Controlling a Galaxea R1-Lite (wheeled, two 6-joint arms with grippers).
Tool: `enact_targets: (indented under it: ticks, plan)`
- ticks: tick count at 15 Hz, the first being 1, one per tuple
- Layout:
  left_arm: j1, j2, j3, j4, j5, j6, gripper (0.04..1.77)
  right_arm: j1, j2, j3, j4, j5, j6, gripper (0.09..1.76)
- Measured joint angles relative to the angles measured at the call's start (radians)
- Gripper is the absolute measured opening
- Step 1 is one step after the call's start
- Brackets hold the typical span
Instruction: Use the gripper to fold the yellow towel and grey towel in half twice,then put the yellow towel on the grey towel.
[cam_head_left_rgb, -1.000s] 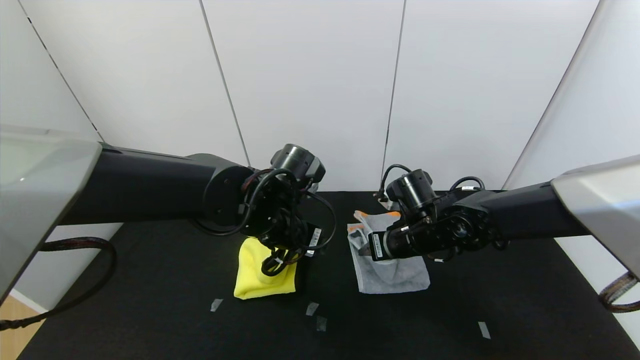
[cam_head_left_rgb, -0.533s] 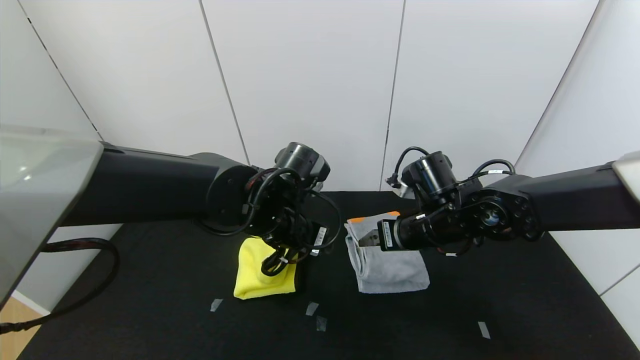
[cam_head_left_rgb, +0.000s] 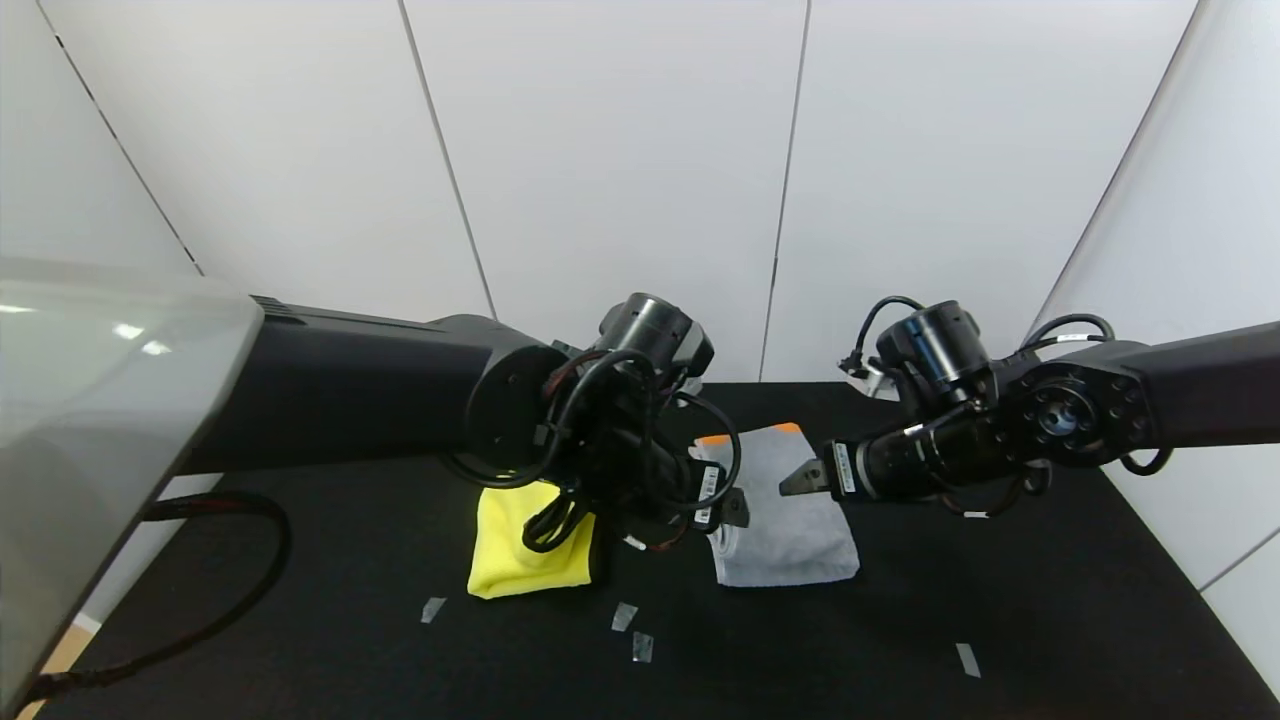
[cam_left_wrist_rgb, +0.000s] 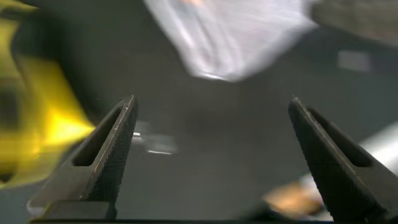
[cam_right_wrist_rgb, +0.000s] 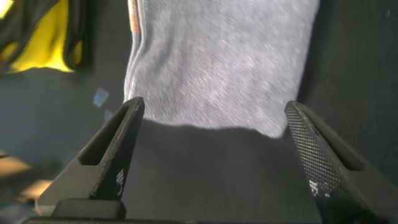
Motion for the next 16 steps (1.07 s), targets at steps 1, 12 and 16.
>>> enact_targets:
  ticks: [1,12,16]
  plan:
    - [0.002,0.011,-0.01,0.001,-0.057,-0.05,1.72,-0.028,-0.007,0.015,0.001,0.057,0.002,1.64]
    - [0.045,0.216,-0.098,-0.016,-0.156,-0.456,1.72,-0.141,0.073,0.067,-0.163,0.134,0.25,1.69]
    - [0.065,0.235,-0.09,-0.093,-0.162,-0.541,1.72,-0.13,0.1,0.068,-0.191,0.136,0.285,1.7]
